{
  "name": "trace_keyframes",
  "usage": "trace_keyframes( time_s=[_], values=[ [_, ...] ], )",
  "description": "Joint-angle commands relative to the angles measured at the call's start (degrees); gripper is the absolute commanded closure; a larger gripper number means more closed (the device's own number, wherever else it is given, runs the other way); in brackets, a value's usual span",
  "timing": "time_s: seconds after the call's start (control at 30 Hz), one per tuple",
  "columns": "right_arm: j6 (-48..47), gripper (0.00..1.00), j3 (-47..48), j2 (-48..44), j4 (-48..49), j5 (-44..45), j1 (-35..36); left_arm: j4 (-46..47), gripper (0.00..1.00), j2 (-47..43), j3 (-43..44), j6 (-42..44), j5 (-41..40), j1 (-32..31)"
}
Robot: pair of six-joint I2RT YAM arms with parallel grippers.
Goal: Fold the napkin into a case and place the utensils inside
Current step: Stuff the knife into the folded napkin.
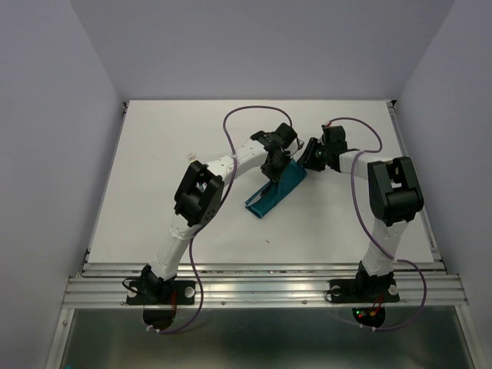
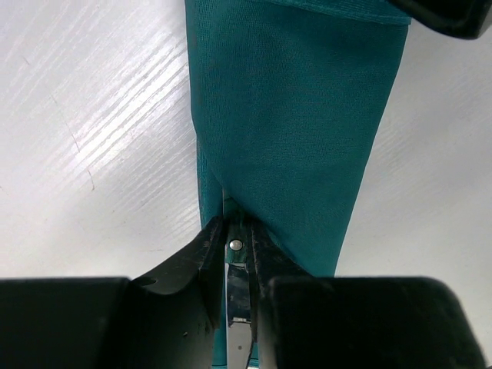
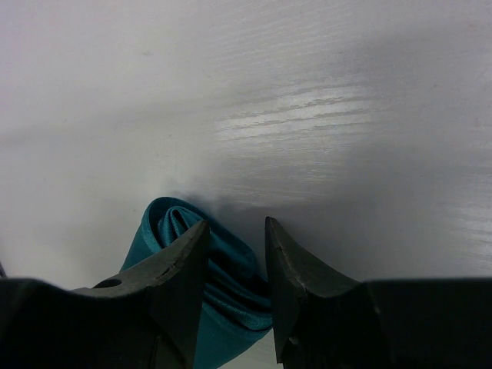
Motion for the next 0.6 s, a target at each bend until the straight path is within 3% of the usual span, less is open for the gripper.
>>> trace_keyframes(
  time_s=[0.0, 0.47, 0.57],
  values=[
    [-1.70, 0.59, -0.23, -0.50, -4.37, 0.22, 0.62, 1.83, 1.00, -4.14, 1.03, 3.93, -0.49, -0.22],
    [-1.88, 0.58, -0.75, -0.85, -4.28, 0.13, 0.62, 3.77, 1.00, -3.18, 0.14, 3.23, -0.14, -0.13],
    [-1.88, 0.58, -0.84, -0.85, -4.37, 0.04, 0.62, 3.33, 0.94, -2.82, -0.03, 2.88, -1.02, -0.13]
  ],
)
